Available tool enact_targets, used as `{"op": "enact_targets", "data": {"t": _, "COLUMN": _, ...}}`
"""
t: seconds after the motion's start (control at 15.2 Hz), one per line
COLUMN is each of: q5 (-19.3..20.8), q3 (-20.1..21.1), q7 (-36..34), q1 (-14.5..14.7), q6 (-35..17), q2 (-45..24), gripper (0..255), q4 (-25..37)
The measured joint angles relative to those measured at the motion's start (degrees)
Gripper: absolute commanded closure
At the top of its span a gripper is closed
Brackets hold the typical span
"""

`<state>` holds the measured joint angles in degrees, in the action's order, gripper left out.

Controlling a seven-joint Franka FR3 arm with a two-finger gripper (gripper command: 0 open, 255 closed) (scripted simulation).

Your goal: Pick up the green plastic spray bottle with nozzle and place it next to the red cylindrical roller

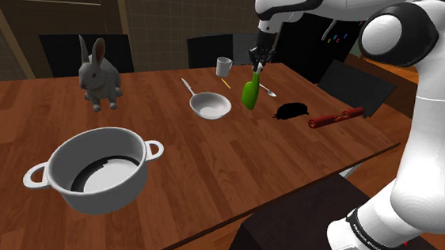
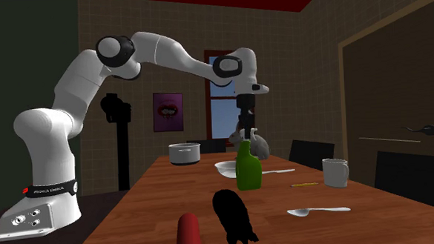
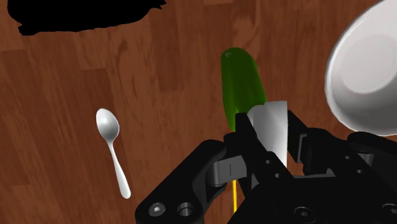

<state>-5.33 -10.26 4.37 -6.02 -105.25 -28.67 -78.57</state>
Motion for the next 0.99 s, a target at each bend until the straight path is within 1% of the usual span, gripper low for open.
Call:
{"op": "enact_targets", "data": {"t": 0.33, "q5": 0.2, "q3": -0.1, "q7": -0.2, "q1": 0.0, "q6": 3.2, "q2": 0.6, "gripper": 255, "q4": 2.6}}
{"op": "enact_targets", "data": {"t": 0.73, "q5": 0.2, "q3": -0.1, "q7": -0.3, "q1": -0.3, "q6": 7.9, "q2": 0.4, "gripper": 255, "q4": 7.5}}
{"op": "enact_targets", "data": {"t": 0.99, "q5": 0.1, "q3": -0.1, "q7": -0.3, "q1": -0.6, "q6": 11.4, "q2": -0.3, "gripper": 255, "q4": 11.8}}
